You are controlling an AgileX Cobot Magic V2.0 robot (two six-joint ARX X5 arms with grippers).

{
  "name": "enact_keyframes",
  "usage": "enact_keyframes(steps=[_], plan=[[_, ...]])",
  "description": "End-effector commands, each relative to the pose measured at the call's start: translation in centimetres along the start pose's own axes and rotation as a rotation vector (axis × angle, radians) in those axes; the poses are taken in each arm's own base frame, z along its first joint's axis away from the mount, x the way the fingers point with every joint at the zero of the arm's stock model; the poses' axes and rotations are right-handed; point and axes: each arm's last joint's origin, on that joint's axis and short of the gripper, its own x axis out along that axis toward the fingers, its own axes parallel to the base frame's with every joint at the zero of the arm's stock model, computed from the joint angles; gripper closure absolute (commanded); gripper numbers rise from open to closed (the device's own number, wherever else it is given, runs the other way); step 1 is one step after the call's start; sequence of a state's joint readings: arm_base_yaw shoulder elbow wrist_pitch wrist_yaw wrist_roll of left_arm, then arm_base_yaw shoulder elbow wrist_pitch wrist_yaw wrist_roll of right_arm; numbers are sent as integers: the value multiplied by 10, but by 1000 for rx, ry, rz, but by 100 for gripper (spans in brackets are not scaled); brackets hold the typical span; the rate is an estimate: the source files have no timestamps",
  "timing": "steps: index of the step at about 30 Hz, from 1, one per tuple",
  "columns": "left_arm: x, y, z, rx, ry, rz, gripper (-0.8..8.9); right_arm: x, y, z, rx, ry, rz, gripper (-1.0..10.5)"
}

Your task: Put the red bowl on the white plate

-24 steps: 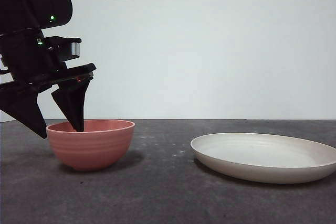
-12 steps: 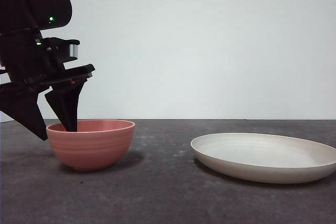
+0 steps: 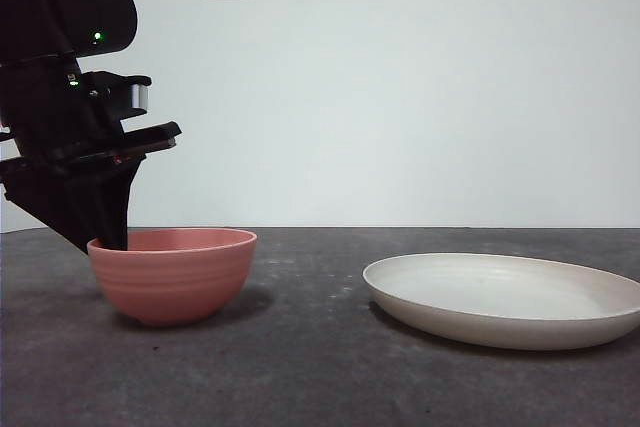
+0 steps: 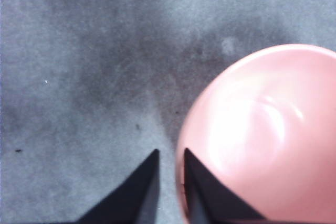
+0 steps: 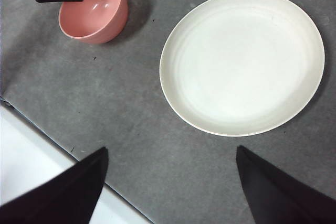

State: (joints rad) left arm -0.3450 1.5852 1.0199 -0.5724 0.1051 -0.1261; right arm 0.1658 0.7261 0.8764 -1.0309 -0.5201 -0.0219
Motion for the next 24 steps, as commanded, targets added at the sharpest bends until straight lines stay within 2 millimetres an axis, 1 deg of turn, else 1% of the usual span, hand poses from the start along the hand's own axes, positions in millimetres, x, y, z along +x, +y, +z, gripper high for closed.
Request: enact_keyframes(steps=[1, 7, 11, 18, 21, 24], plan=[[3, -2, 5, -10, -5, 0, 798, -4, 2, 5, -10, -22, 1, 558], [2, -2, 6, -17, -17, -5, 798, -4, 2, 5, -11, -22, 1, 558], [-4, -5, 6, -12, -34, -15, 798, -4, 2, 5, -9, -23, 1, 558], [-33, -20, 8, 9, -128, -52, 798, -4, 2, 6, -8, -29, 0, 558], [-46, -32, 12, 29, -167, -78, 798, -4, 2, 6, -8, -32, 0, 558], [-57, -49, 18, 64, -194, -109, 798, -4, 2, 6, -6, -32, 0, 558]])
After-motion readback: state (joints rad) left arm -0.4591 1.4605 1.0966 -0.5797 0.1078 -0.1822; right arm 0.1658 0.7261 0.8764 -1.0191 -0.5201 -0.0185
